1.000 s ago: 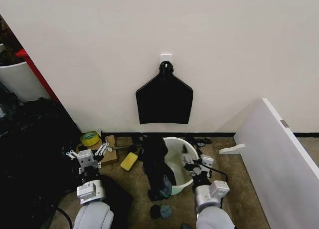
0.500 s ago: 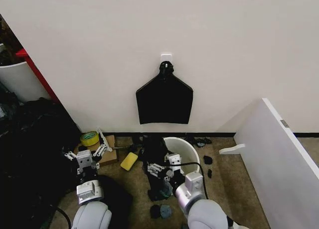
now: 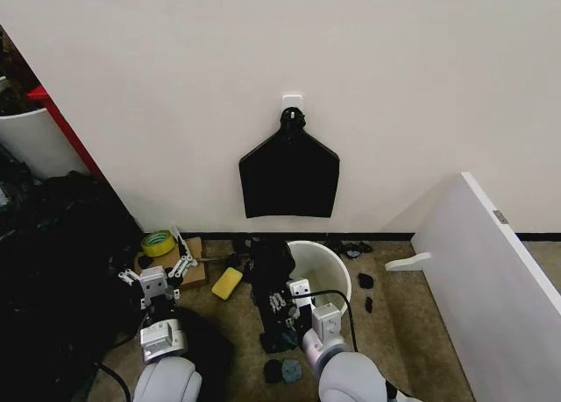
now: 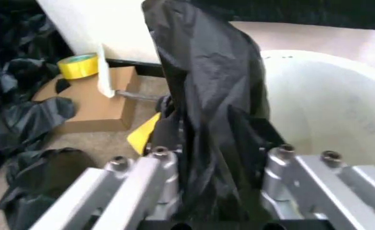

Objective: Place the garbage bag over the trash bin.

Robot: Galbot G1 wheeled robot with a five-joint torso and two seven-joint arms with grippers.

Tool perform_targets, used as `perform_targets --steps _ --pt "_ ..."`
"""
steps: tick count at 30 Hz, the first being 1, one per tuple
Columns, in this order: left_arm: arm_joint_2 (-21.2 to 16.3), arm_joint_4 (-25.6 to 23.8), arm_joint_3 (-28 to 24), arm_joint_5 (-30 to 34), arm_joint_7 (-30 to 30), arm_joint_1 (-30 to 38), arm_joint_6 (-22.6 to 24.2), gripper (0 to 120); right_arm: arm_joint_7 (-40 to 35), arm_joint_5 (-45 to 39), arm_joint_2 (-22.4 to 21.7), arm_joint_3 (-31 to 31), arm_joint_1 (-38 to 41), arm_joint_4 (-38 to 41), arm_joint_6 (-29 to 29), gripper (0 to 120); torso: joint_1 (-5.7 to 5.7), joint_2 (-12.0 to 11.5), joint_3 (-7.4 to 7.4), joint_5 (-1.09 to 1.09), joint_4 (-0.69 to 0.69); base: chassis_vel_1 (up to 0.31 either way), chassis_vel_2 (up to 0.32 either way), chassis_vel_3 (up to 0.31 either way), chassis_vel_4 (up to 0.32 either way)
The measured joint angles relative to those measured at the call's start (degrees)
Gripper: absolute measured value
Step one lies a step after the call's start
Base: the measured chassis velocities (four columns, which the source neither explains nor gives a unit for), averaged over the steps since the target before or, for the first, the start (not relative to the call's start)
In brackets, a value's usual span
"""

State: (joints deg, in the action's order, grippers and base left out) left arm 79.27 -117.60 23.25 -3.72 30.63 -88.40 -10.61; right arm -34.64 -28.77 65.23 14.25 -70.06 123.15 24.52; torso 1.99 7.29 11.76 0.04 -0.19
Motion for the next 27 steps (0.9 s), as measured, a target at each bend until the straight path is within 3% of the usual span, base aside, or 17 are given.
perform_targets --steps 5,8,14,19,22,27 --pt "-0.07 -0.38 -0.46 0.17 -0.2 -0.23 0.01 100 -0.39 1.45 0.69 -1.02 -1.31 -0.69 -1.51 0 0.0 0.0 0.0 0.0 0.0 0.0 0.0 0.0 0.0" --pt "-0.73 -0.56 -0.84 1.91 -0.99 -0.28 0.1 100 -0.91 1.95 1.16 -1.72 -1.9 -0.94 -2.72 0 0.0 0.0 0.0 0.0 0.0 0.0 0.0 0.0 0.0" --pt "-5.09 -0.85 -2.73 20.2 -7.81 0.23 5.15 100 -4.93 0.89 3.27 -5.28 -2.87 -1.06 -3.59 0 0.0 0.0 0.0 0.0 0.01 0.0 0.0 0.0 0.0" --pt "-6.83 -0.46 -4.22 27.46 -11.26 1.27 9.07 100 -6.4 0.0 3.51 -6.48 -3.44 -1.05 -3.07 0 0.0 0.0 0.0 -0.01 0.0 0.0 0.0 0.0 0.0" --pt "-8.25 -0.31 -7.32 34.11 -13.22 2.9 14.11 100 -8.07 -0.48 3.81 -6.93 -4.25 -1.9 -2.81 0 0.0 0.0 0.0 -0.01 0.0 0.0 0.0 0.0 0.0" --pt "-9.55 -1.04 -11.36 38.89 -14.01 4.2 19.3 100 -9.08 -0.63 4.23 -7.44 -4.19 -3.0 -2.84 0 0.0 0.0 0.0 0.0 -0.01 0.0 0.0 0.0 0.0"
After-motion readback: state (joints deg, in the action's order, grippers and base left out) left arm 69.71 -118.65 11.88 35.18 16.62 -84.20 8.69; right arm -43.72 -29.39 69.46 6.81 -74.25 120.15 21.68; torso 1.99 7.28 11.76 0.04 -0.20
